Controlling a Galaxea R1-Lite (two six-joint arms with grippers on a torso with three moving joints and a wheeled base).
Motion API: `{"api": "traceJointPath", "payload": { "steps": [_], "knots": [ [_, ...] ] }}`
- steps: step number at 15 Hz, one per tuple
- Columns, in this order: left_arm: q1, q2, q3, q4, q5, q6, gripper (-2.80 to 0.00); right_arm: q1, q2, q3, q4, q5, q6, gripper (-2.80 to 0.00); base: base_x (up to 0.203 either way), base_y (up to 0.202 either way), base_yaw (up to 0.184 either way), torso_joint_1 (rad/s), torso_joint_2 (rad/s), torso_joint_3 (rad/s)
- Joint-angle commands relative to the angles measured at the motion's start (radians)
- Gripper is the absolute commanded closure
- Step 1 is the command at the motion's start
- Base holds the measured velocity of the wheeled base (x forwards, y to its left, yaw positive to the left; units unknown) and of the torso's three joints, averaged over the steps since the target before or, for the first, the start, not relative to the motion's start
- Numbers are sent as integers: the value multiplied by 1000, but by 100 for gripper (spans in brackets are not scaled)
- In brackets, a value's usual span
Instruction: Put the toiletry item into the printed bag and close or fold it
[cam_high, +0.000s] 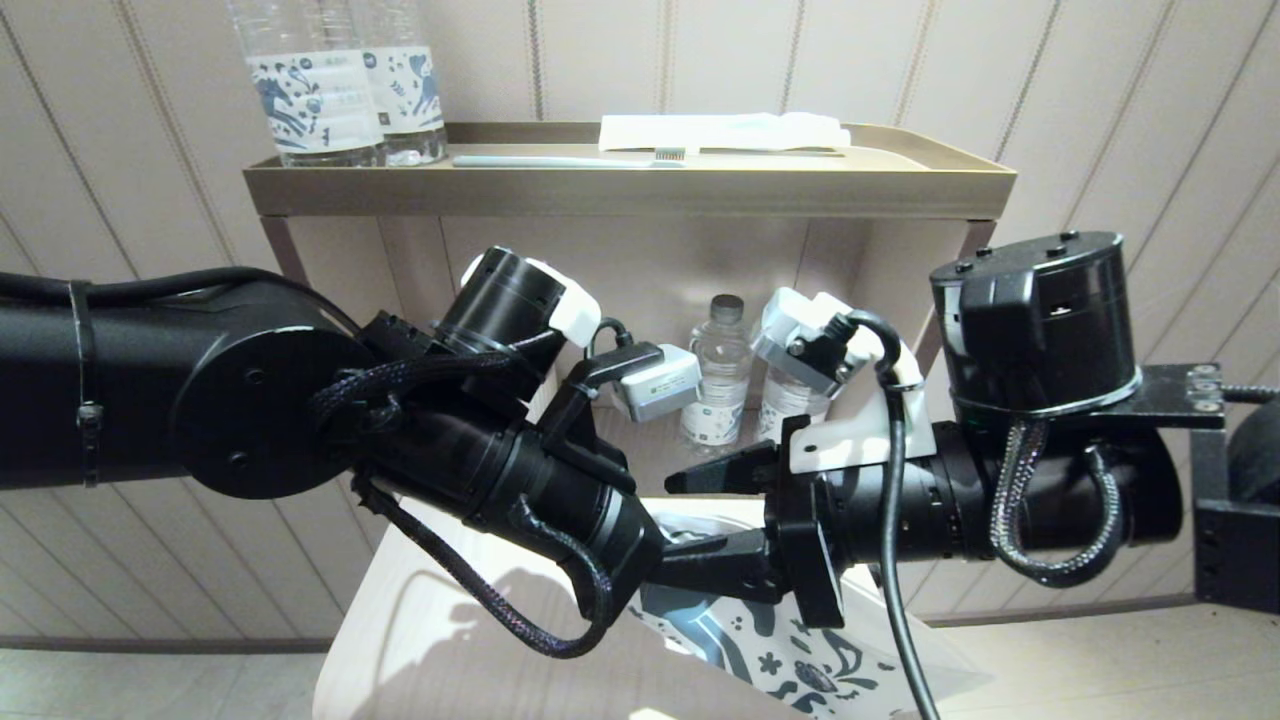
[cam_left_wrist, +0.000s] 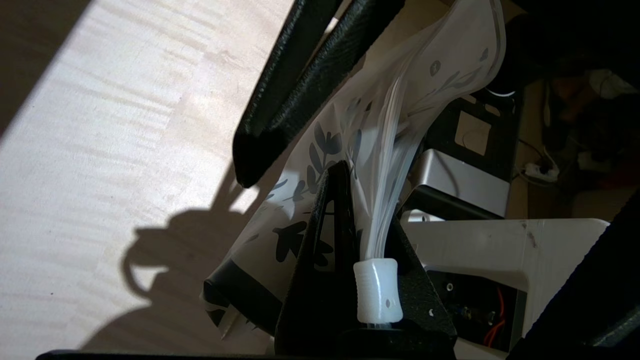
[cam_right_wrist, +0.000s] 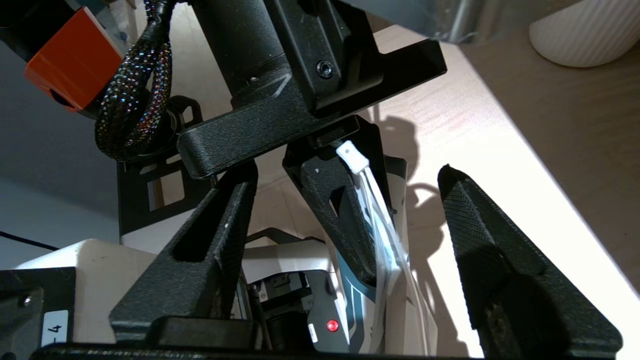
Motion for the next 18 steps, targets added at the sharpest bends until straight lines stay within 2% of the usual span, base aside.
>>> {"api": "traceJointPath", "payload": {
  "steps": [1, 4, 5, 7, 10, 18],
  "knots": [
    [0, 6, 1, 2, -4, 0, 0, -5, 6, -2, -9, 4, 0, -280, 0, 0, 0, 0, 0, 0],
    [0, 10, 1, 2, -4, 0, 0, -21, 4, -3, -12, 5, -1, -280, 0, 0, 0, 0, 0, 0],
    [0, 10, -1, 2, -5, 0, 0, -21, 3, -3, -11, 5, -1, 0, 0, 0, 0, 0, 0, 0],
    [0, 9, 2, 2, -10, 0, 0, -21, 0, -2, -9, 13, -1, 0, 0, 0, 0, 0, 0, 0],
    [0, 6, 7, 2, -38, 3, 0, -38, -20, 7, -5, 110, -3, 0, 0, 0, 0, 0, 0, 0],
    [0, -5, 9, 3, -42, 0, 0, -40, 8, 16, -5, 123, -18, 0, 0, 0, 0, 0, 0, 0]
  ]
}}
